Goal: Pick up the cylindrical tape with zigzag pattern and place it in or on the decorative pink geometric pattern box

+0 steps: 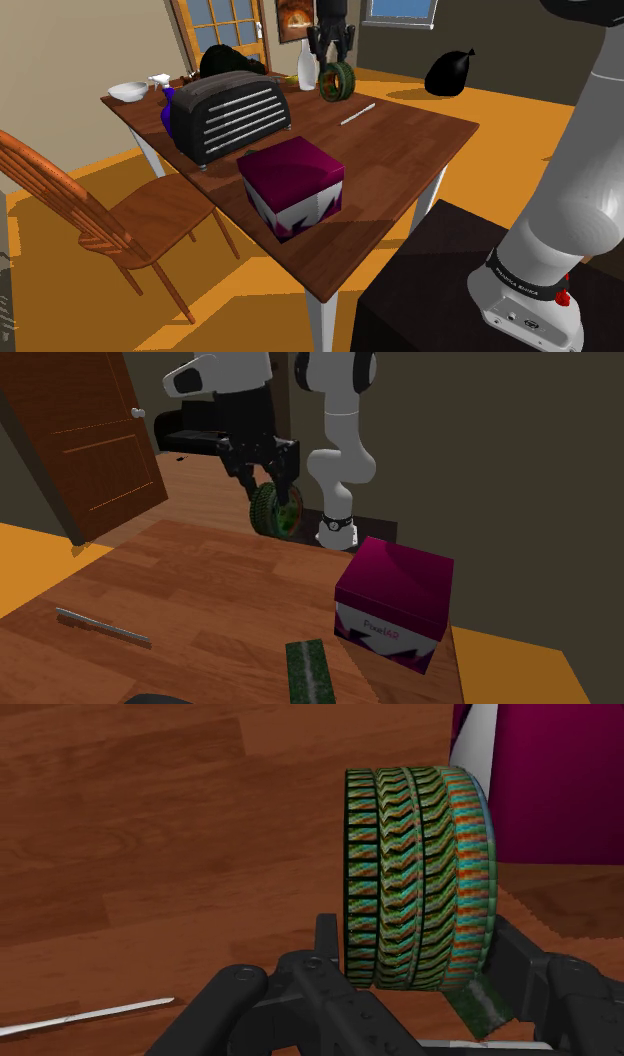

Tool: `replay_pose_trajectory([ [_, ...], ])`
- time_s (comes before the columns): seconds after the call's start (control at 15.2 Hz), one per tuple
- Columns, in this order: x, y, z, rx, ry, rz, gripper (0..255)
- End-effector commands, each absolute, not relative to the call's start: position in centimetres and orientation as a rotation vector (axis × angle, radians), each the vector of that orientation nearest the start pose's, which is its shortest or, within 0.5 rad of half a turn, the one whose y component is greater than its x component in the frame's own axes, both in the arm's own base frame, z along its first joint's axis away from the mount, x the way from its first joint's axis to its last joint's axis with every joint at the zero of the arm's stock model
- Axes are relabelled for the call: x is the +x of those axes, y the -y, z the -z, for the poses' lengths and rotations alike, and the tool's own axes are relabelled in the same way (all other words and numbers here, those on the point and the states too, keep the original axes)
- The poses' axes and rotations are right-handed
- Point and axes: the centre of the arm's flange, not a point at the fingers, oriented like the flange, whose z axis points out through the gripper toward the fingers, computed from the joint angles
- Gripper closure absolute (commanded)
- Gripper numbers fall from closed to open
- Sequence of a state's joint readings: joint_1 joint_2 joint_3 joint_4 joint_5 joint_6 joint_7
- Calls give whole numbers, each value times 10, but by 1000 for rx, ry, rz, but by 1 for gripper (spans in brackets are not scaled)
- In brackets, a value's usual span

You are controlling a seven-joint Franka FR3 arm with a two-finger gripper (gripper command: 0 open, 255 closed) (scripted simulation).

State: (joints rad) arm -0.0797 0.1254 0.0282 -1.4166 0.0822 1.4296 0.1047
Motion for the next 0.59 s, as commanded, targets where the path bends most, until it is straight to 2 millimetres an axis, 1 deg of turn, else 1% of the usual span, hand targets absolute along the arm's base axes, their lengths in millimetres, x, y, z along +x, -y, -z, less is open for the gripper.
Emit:
replay_pose_trajectory([
  [0.0,574,1,-619,-3046,-227,-175,255],
  [0.53,548,-100,-635,-3046,-227,-175,255],
])
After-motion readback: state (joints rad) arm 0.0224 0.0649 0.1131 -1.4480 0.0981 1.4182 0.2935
